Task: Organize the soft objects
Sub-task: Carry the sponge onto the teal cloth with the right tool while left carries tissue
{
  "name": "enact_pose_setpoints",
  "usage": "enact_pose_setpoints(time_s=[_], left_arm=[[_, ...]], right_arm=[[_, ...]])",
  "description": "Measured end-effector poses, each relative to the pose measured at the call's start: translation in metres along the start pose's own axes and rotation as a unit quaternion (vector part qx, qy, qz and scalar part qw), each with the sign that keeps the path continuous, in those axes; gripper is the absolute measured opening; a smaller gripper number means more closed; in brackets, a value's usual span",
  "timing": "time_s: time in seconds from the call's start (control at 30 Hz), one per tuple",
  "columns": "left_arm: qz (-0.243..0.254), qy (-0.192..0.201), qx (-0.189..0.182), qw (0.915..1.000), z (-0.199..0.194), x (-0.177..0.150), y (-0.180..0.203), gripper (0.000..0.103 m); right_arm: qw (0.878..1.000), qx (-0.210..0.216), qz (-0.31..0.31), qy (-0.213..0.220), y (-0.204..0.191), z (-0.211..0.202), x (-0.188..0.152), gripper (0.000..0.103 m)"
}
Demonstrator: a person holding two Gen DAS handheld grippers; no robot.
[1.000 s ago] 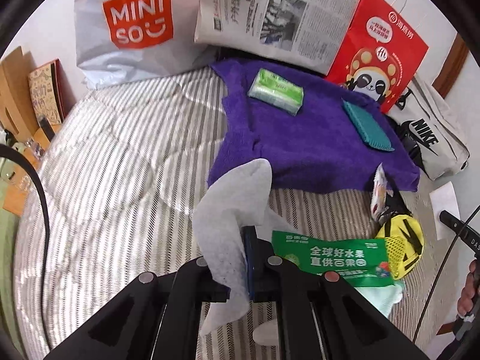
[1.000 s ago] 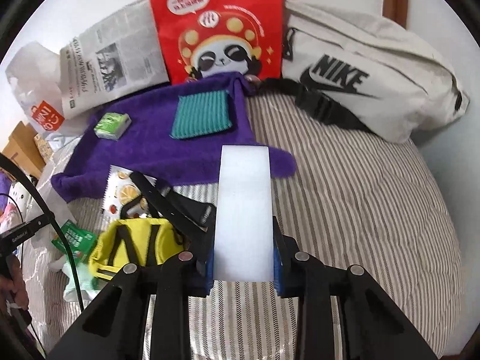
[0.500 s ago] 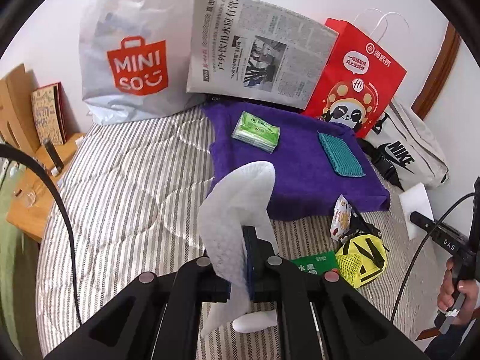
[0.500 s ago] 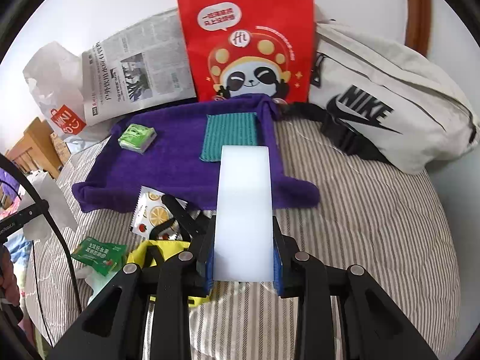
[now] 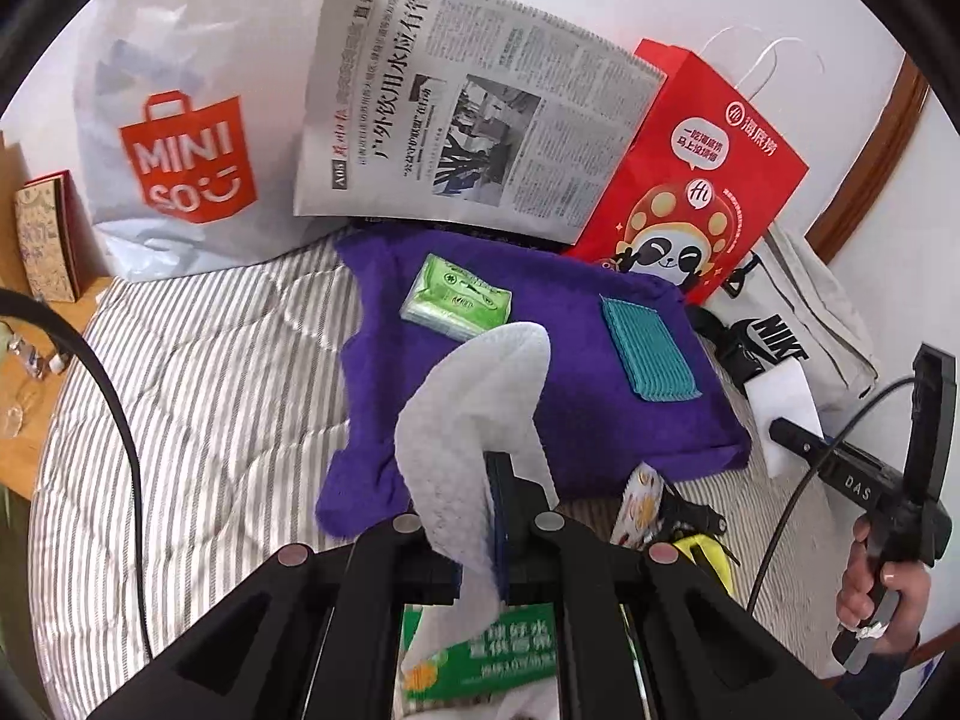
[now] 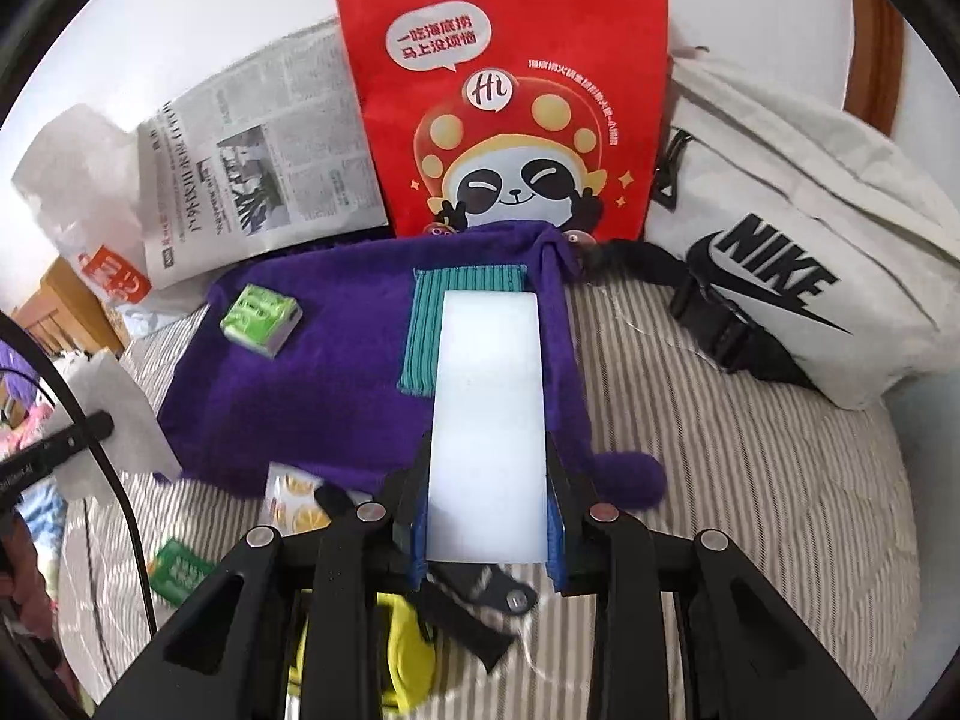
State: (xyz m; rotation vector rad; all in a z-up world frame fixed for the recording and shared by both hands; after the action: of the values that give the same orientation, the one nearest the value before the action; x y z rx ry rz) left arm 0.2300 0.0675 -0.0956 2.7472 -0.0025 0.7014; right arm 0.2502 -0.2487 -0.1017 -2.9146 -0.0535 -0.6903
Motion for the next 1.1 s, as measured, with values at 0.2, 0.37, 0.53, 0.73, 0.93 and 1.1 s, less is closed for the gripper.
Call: enact_pose_setpoints(time_s=[0.2, 0.37, 0.53, 0.73, 0.93, 1.1], left_arm=[[0.004, -0.007, 0.01, 0.9999, 0.02, 0.02, -0.001, 0.008], [0.004, -0.019, -0.009, 0.9998, 0.038, 0.034, -0.002, 0.008], [0.013, -0.028, -0.004, 0.9995, 0.054, 0.044, 0.0, 0.008], [0.011, -0.051, -0.006, 0.9986, 0.077, 0.048, 0.0, 0.008], [0.027, -0.084, 0.007, 0.9961, 0.103, 0.042, 0.005, 0.008], [0.026, -0.095, 0.025, 0.9948, 0.117, 0.044, 0.002, 0.008]], right_arm=[[1.0, -0.011, -0.022, -0.012, -0.008, 0.029, 0.027, 0.029], [0.999, -0.03, -0.019, -0.025, 0.0, 0.053, 0.035, 0.029], [0.999, -0.034, -0.021, -0.032, 0.003, 0.067, 0.036, 0.029], [0.998, -0.033, -0.029, -0.038, 0.002, 0.079, 0.029, 0.029], [0.998, -0.026, -0.026, -0.042, 0.005, 0.085, 0.025, 0.029], [0.999, -0.02, -0.024, -0.042, 0.006, 0.084, 0.028, 0.029]])
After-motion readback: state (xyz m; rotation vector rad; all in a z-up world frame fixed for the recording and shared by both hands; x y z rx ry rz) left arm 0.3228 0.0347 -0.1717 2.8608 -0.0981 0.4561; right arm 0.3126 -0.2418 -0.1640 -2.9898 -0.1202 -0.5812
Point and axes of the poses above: each gripper's, at about its wrist camera, not at the fingertips, and z roughly the way its jaws point, y to its right, x to its top, the point moved 4 cm from there along z, roughly the way its jaws point, and after that the axes turned 8 degrees about -y, right-handed, at the moved point
